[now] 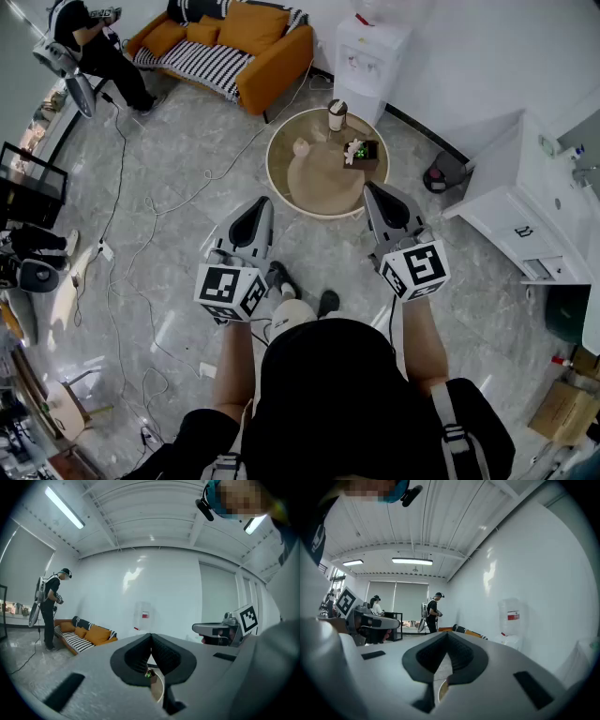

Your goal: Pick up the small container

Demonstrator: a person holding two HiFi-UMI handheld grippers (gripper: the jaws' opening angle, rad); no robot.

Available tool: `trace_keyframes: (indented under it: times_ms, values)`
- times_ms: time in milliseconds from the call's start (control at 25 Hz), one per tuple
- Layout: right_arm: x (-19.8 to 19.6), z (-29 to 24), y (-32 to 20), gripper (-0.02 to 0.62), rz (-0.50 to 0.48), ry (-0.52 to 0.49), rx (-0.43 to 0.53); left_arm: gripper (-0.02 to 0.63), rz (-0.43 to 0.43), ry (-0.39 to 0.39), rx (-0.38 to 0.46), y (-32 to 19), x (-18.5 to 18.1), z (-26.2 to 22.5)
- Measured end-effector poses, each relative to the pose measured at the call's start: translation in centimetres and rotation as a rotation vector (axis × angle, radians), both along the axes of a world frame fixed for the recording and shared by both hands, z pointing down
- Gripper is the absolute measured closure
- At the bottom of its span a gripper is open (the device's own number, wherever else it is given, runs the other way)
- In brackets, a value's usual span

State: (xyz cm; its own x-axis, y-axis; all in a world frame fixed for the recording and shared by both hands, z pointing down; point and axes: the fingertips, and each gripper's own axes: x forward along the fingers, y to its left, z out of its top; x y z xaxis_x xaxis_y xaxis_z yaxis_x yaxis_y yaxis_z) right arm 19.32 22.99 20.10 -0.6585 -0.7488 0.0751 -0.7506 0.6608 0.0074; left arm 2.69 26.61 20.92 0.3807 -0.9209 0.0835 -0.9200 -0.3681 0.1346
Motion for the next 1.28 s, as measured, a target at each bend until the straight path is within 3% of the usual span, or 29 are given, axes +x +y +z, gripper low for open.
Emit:
trace_keyframes:
  times_ms: [520, 720, 1280]
  values:
    - [1.1, -0.5, 2.3, 0.592, -0.035, 0.016, 0.021, 0.588, 0.000, -0.001, 0.014, 1.7, 2.1, -0.6]
    - [1.3, 0.2, 2.2, 0.592, -0.032, -0.059, -0.030, 0.588, -0.008, -0.008, 0.015, 2.1, 2.1, -0.7]
    - [-1.8, 2.1, 0.0, 0.592, 0.019, -0.071, -0.105, 0.588, -0.012, 0.037, -0.032, 0.7, -2.8, 0.8]
